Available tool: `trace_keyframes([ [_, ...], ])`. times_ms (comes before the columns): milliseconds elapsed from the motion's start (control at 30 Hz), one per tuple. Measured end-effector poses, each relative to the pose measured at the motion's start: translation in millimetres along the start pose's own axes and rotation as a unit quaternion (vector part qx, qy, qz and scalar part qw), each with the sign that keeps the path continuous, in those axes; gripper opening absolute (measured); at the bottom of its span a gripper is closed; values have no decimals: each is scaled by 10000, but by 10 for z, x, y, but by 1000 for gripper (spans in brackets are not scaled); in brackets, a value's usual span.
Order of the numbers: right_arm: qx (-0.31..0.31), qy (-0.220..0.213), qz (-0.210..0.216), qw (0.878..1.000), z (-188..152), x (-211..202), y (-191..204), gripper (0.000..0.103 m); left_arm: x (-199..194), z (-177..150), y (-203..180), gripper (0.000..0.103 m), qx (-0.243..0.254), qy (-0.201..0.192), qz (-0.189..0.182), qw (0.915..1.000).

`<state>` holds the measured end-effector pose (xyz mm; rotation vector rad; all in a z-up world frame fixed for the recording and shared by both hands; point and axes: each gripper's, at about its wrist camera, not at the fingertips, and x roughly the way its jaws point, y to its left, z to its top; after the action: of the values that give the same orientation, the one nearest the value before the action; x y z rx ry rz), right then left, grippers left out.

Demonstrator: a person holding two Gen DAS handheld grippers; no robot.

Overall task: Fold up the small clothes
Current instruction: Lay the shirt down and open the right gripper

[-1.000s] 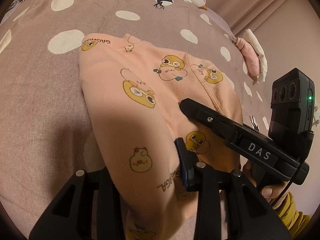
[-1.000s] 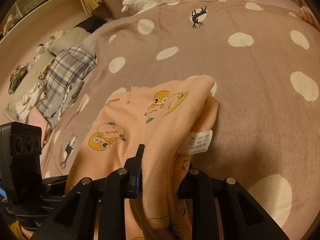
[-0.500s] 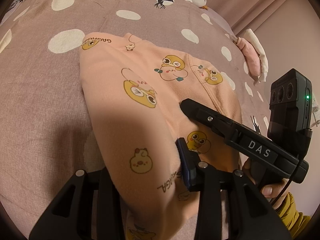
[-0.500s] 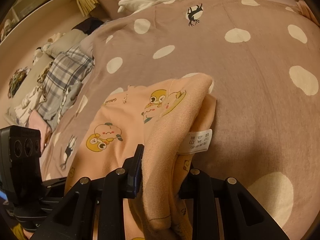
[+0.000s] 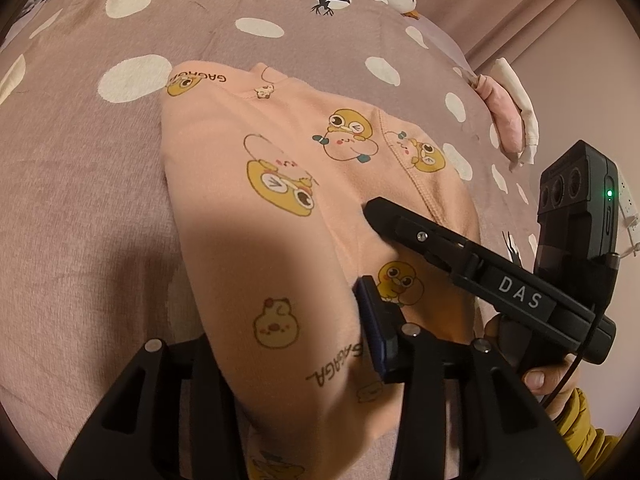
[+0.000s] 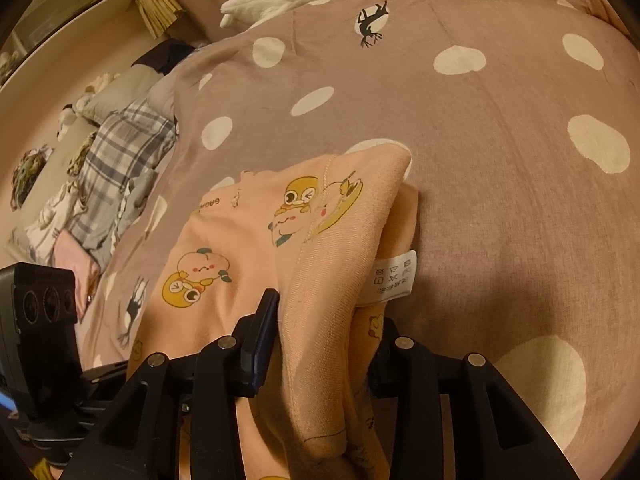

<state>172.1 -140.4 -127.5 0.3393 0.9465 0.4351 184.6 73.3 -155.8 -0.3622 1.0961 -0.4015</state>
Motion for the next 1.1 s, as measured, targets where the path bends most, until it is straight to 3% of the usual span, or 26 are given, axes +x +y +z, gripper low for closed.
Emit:
trace_keyframes([
  [367,180,-13,-71,9998,-11,-67,-50,42,-40,-12,-7,51,-158,47,129,9998],
  [633,541,-29,-104,9985,-33,-170,-167,49,-138,-55,5,74,-209,-8,607,9979],
  [867,652,-132,-333,9972,-93,-331,-228,50,-308,-143,126,79,-327,-88,890,9955],
  [1100,70,-571,-681,9960,-174,-582,-51,50,-461,-319,209,82,-261,-162,1305,9910],
])
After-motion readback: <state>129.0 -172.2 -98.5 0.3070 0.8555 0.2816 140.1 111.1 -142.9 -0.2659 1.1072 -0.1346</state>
